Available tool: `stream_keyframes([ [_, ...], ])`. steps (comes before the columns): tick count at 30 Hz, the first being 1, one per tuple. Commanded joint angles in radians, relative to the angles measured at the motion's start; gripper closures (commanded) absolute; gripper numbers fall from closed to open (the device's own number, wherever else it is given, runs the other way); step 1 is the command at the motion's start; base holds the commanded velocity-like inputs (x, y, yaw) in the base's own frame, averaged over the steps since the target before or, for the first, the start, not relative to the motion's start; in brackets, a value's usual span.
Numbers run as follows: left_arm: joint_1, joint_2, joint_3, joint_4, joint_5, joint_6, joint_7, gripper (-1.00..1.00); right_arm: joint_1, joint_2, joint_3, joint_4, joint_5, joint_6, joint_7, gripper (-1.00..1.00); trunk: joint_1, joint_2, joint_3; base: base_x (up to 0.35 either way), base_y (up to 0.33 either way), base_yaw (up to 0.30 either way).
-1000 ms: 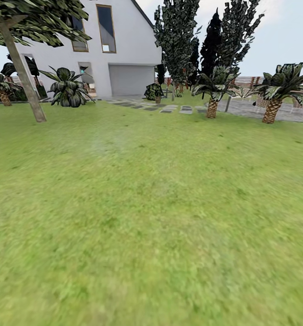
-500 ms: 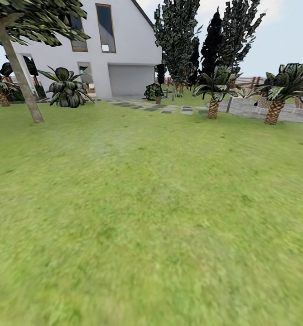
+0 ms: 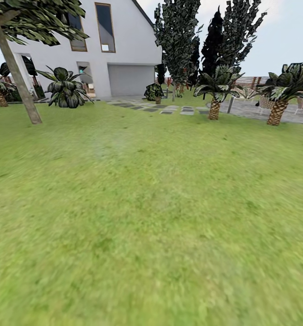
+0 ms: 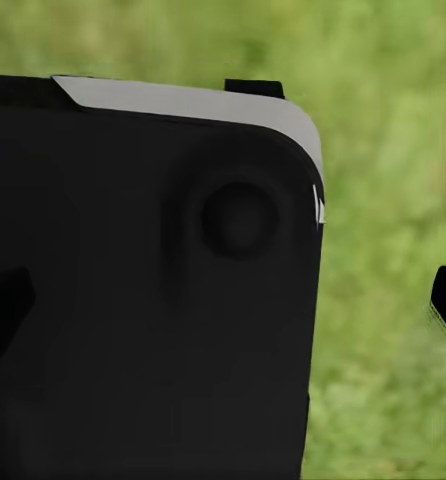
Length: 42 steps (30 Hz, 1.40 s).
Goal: Take the three Easter eggs out of the wicker basket on the lawn in the garden, then place them on the lawn next to a single tree (choose any tree) so that all three eggs are next to the same tree and none are left in the basket.
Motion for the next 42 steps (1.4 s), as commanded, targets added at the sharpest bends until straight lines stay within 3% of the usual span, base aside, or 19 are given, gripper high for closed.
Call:
stream_keyframes([
  [1,0.001,0.000,0.001,-0.002,0.001,0.000,-0.001,-1.00,-0.001,0.000,0.001,0.001,0.002,-0.003,0.000,-1.00,0.001,0.000,-0.001,0.325,0.000,0.000],
  [42,0.001,0.000,0.001,-0.002,0.001,0.000,-0.001,-1.00,0.000,-0.001,0.001,0.001,0.002,-0.003,0.000,-1.00,0.001,0.000,-0.001,0.325,0.000,0.000],
])
